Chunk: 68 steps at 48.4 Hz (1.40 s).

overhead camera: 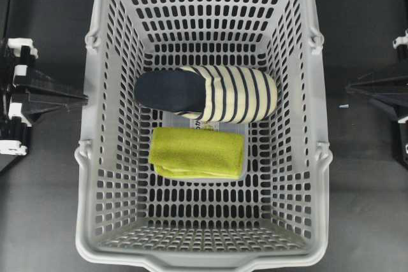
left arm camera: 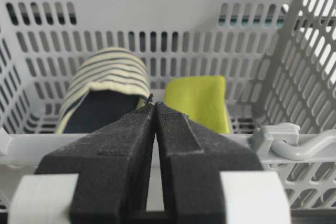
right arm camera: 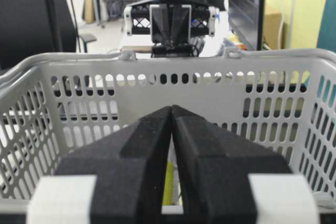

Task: Pick up the yellow cloth from the shopping basket with the left arm.
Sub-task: 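Move the left gripper over the yellow-green cloth in the basket, then lower the left gripper and pinch the cloth's edge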

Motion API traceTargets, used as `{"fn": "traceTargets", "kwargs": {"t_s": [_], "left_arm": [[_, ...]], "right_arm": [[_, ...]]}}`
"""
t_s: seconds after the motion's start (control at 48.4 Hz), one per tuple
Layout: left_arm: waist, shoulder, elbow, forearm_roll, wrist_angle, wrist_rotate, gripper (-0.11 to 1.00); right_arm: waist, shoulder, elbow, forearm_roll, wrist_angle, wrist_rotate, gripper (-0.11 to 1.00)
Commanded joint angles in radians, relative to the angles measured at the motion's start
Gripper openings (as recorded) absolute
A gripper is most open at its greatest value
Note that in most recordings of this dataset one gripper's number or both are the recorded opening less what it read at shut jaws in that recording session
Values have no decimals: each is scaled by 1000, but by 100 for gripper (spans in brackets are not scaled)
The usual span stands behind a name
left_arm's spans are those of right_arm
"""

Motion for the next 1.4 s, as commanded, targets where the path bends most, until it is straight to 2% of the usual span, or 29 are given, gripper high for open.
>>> {"fn": "traceTargets", "kwargs": {"t_s": [0.0,0.083,0.289,0.475,0.599,0.661,0.723,0.764,0.826,0.888,0.97,1.053,1.115,1.383], "left_arm": [[-12,9,-104,40,71,-35,6],[-14,23,-186,40,201,-48,1],[-29,141,-397,40,537,-57,0],[-40,301,-557,40,712,-57,0],[-41,400,-637,40,801,-58,0],[-41,451,-675,40,839,-61,1],[-40,494,-704,40,867,-69,3],[-38,518,-724,40,882,-69,7],[-40,554,-755,40,900,-69,18],[-41,595,-784,40,916,-69,35],[-46,657,-825,40,934,-69,60],[-54,724,-868,40,962,-67,81],[-60,776,-897,40,980,-67,89],[-98,991,-986,40,996,-69,87]], "right_arm": [[-9,9,-17,5,-6,0,0],[-18,6,-18,12,14,8,0],[-20,8,-51,12,143,25,-1],[-21,9,-86,12,293,20,-1],[-20,2,-92,12,351,26,0],[-17,-5,-92,12,359,31,5],[-14,-12,-94,12,360,37,18],[-14,-15,-95,12,365,41,30],[-12,-18,-97,12,371,54,49],[-12,-18,-97,12,374,63,67],[-12,-18,-97,12,377,67,81],[-12,-20,-95,12,377,71,80],[-11,-18,-94,12,377,71,78],[-11,-21,-89,12,373,84,78]]}}
